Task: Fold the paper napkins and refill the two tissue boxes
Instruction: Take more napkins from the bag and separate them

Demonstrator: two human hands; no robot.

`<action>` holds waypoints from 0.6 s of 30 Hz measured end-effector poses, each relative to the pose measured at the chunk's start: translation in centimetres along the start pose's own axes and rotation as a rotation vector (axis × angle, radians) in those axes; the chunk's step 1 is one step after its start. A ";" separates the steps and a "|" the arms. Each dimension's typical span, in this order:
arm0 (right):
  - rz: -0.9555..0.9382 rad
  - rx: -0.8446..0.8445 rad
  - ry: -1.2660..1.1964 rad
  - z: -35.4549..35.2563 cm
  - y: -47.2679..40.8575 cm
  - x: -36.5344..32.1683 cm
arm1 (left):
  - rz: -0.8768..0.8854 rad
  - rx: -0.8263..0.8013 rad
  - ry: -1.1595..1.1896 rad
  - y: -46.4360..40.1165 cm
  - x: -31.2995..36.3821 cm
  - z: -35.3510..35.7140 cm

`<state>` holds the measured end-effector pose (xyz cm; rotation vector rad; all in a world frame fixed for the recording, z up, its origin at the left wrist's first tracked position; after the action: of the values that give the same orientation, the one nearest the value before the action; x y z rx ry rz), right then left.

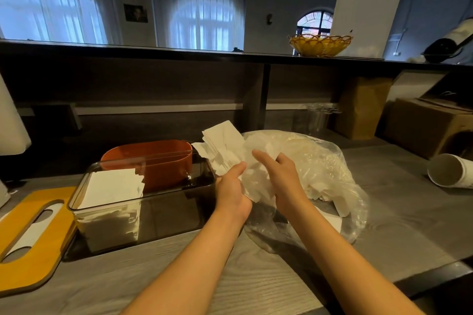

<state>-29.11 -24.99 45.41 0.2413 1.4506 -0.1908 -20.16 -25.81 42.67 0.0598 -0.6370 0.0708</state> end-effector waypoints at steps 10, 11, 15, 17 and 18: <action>-0.179 0.261 0.178 -1.8 -0.9 0.2 | -0.092 0.020 0.023 -0.7 -1.1 -0.6; -0.173 0.256 0.182 -1.9 -1.0 0.2 | -0.098 0.026 0.025 -0.8 -1.1 -0.7; -0.124 0.212 0.173 -2.3 -1.5 0.0 | -0.101 0.081 -0.002 -1.1 -1.5 -1.1; -0.184 0.241 0.139 -2.8 -1.3 -0.8 | -0.095 0.114 -0.020 -1.2 -1.5 -1.3; -0.223 0.259 0.095 -3.2 -1.1 -1.4 | -0.093 0.124 -0.023 -1.3 -1.6 -1.4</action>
<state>-32.67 -25.22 46.40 0.3017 1.5461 -0.5572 -20.50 -27.12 40.56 0.2099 -0.6514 0.0200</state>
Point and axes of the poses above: each hand's wrist, its own y-axis away from the middle knuckle, its own z-axis out of the palm, x = y × z, the point moved 2 cm from there along -y, towards the middle knuckle, and after that the axes turned 9 degrees about z, right-handed, at the moved point
